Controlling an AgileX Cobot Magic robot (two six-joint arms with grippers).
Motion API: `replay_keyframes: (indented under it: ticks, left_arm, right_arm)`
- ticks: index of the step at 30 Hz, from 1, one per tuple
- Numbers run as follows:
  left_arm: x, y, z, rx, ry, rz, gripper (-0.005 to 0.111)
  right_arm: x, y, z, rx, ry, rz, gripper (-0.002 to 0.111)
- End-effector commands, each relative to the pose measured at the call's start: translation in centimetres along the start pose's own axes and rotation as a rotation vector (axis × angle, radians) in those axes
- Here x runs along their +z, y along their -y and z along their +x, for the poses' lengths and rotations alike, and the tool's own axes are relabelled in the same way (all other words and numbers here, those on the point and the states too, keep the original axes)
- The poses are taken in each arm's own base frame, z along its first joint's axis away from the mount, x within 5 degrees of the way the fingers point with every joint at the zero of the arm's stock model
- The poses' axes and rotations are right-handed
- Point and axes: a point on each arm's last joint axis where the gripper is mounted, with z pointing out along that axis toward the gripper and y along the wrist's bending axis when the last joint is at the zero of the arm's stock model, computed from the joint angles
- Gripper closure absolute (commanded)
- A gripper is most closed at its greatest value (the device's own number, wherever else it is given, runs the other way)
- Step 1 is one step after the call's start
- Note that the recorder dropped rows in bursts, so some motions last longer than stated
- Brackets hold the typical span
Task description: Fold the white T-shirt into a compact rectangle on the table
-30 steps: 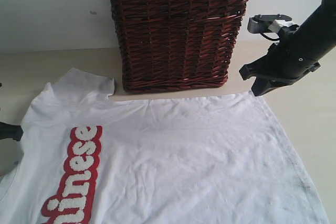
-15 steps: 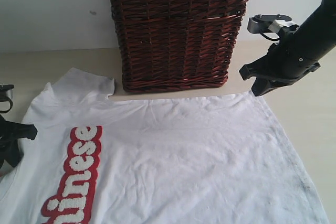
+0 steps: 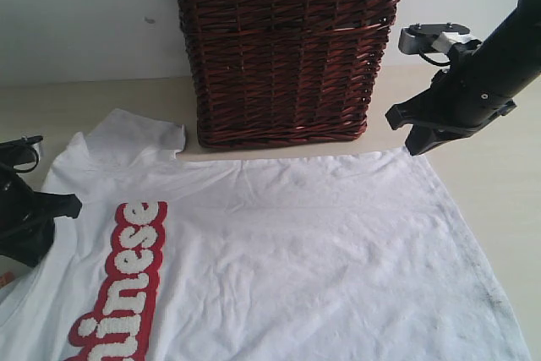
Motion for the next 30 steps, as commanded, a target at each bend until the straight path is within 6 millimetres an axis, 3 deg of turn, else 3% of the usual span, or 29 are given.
replay_keyframes:
  ticks: [1, 18, 25, 30]
  left_arm:
    - [-0.2, -0.6, -0.2, -0.003, 0.006, -0.066, 0.106]
    - [-0.7, -2.8, -0.2, -0.098, 0.009, -0.315, 0.107]
    - [-0.8, -3.0, -0.2, -0.103, 0.010, -0.338, 0.107]
    - [-2.0, -3.5, -0.4, -0.131, 0.067, -0.416, 0.107]
  right_arm:
    - [-0.5, 0.1, -0.2, -0.014, 0.021, 0.010, 0.108]
    - [-0.5, 0.1, -0.1, -0.014, 0.014, 0.007, 0.108]
    - [-0.5, 0.1, -0.1, -0.014, 0.014, 0.007, 0.108]
    - [-0.5, 0.1, -0.1, -0.014, 0.012, 0.006, 0.108]
